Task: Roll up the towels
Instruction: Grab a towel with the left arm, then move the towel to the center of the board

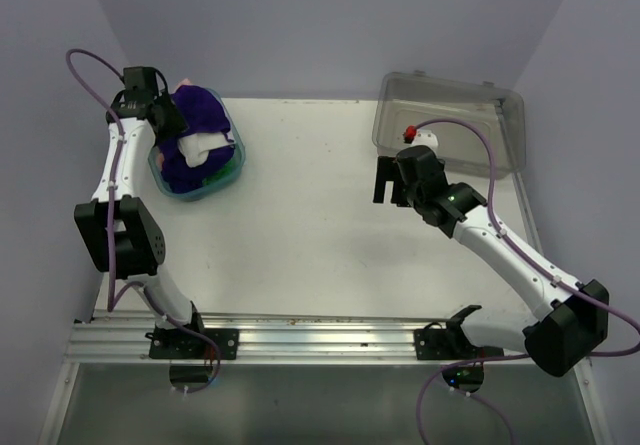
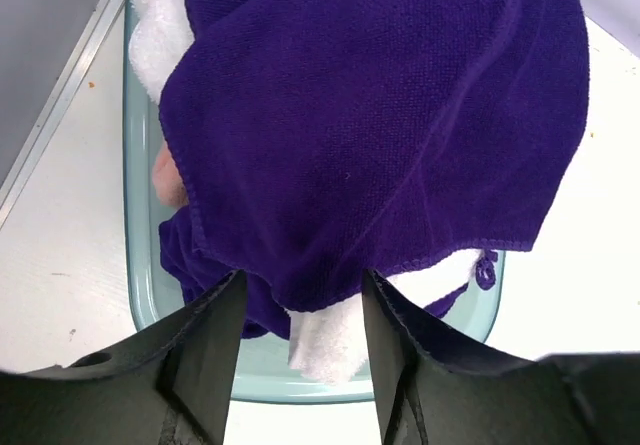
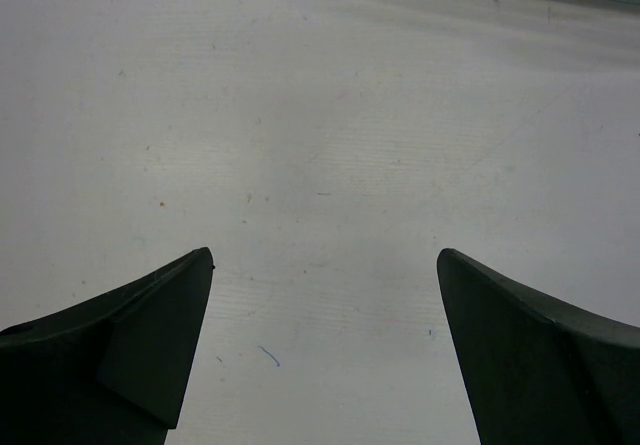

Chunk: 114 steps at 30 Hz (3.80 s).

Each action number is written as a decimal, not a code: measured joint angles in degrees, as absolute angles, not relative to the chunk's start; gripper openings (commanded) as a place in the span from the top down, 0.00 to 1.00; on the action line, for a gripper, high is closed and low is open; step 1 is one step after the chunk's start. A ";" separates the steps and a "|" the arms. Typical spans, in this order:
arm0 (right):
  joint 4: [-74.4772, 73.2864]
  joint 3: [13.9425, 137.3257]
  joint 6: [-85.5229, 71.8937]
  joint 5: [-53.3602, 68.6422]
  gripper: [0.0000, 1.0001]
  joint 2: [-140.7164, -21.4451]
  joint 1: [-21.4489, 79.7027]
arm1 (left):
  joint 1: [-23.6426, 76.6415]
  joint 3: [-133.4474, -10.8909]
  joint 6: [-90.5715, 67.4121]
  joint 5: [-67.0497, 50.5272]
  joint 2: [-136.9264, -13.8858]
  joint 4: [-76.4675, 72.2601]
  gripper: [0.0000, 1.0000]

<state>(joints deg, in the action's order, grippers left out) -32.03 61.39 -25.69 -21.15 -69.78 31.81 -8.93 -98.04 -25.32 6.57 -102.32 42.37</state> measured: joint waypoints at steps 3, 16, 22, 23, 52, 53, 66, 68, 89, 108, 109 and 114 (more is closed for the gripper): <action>-32.01 61.39 -25.91 -20.84 0.01 -70.13 31.81 | -8.93 -98.04 -25.28 5.65 -102.32 41.78 0.57; -31.86 61.45 -26.44 -19.92 0.02 -70.15 31.81 | -8.95 -98.02 -24.32 4.05 -102.32 40.99 1.00; -31.83 61.45 -26.85 -19.90 0.01 -70.15 31.81 | -8.93 -98.02 -24.29 3.31 -102.26 40.97 1.00; -31.86 61.45 -26.89 -19.90 0.01 -70.15 31.81 | -8.93 -98.02 -24.29 3.16 -102.13 40.99 1.00; -31.48 61.49 -27.44 -19.79 0.01 -70.06 31.81 | 7.25 -99.70 -23.51 -13.23 -87.39 38.41 1.00; -31.51 61.49 -27.44 -19.79 0.01 -70.00 31.81 | 7.77 -99.42 -23.62 -13.91 -87.09 38.22 1.00; -31.88 61.49 -27.42 -21.26 0.02 -67.00 31.81 | 16.12 -97.43 -26.20 -16.69 -84.95 35.33 1.00; -32.25 61.49 -27.42 -21.85 0.02 -66.19 31.81 | 19.16 -94.70 -26.74 -16.21 -84.88 33.54 1.00; -34.37 59.72 -27.51 -21.61 0.02 -62.67 31.90 | 33.34 -73.63 -30.52 -13.28 -91.24 28.80 1.00; -17.82 54.68 -33.19 -16.99 0.20 -91.26 49.76 | 33.34 -74.81 -30.17 -9.41 -91.15 31.59 1.00; -17.15 54.85 -33.28 -16.99 0.28 -92.71 49.74 | 33.34 -74.81 -30.17 -9.32 -91.15 31.75 1.00; -14.15 55.94 -34.22 -18.26 0.70 -98.06 49.76 | 33.34 -74.81 -29.76 -8.62 -90.96 32.69 1.00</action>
<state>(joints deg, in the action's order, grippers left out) -14.15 55.94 -34.22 -18.26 -98.06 49.76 33.34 -74.81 -29.76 -8.62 -90.96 32.69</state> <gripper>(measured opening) 0.487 0.008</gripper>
